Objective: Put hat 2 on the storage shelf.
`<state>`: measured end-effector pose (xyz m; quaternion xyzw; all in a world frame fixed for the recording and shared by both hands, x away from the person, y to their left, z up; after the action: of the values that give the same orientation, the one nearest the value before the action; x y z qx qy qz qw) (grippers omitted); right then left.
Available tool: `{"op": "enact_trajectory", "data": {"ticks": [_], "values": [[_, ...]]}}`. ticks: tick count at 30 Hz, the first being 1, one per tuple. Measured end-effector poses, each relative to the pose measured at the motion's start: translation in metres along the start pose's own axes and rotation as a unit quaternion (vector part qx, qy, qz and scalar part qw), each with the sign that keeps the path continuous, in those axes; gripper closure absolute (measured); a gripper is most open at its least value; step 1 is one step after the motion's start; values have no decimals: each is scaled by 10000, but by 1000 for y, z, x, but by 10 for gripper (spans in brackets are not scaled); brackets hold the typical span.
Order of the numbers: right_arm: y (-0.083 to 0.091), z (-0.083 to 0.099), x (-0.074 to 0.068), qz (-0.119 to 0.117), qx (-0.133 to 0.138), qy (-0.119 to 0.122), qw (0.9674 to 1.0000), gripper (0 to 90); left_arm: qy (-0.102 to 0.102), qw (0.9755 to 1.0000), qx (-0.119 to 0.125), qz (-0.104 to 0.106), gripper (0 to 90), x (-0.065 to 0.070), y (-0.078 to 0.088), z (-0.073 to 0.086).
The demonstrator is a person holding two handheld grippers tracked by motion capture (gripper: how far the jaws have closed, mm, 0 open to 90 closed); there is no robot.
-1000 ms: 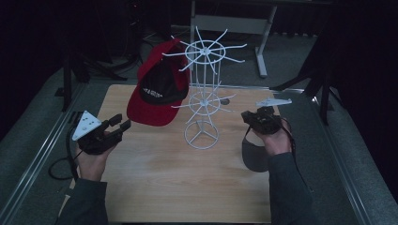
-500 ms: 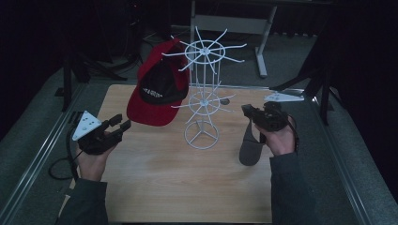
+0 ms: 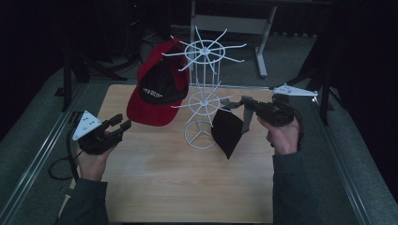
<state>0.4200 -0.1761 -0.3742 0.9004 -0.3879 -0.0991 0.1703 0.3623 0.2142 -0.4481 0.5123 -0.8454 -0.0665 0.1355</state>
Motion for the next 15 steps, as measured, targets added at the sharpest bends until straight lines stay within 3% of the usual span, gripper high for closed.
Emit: {"op": "enact_trajectory", "data": {"ticks": [7,15], "values": [[7,-29,-15,-53,276,168,9995,895,-6,10000,11,5,588,0,1,-1],[20,-59,-16,86,607,232,9978,895,-7,10000,18,10,588,0,1,-3]]}}
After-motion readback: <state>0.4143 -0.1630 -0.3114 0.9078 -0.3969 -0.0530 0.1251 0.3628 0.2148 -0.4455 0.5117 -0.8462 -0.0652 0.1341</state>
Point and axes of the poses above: each handheld gripper's, and its own axes: y roughly backward along the jaws, z roughly out of its underside, x roughly to its right, the point moved 9 cm from there along -y, roughly forward along the jaws, and after that the axes turned 8 degrees about y, right-handed, at the moved point
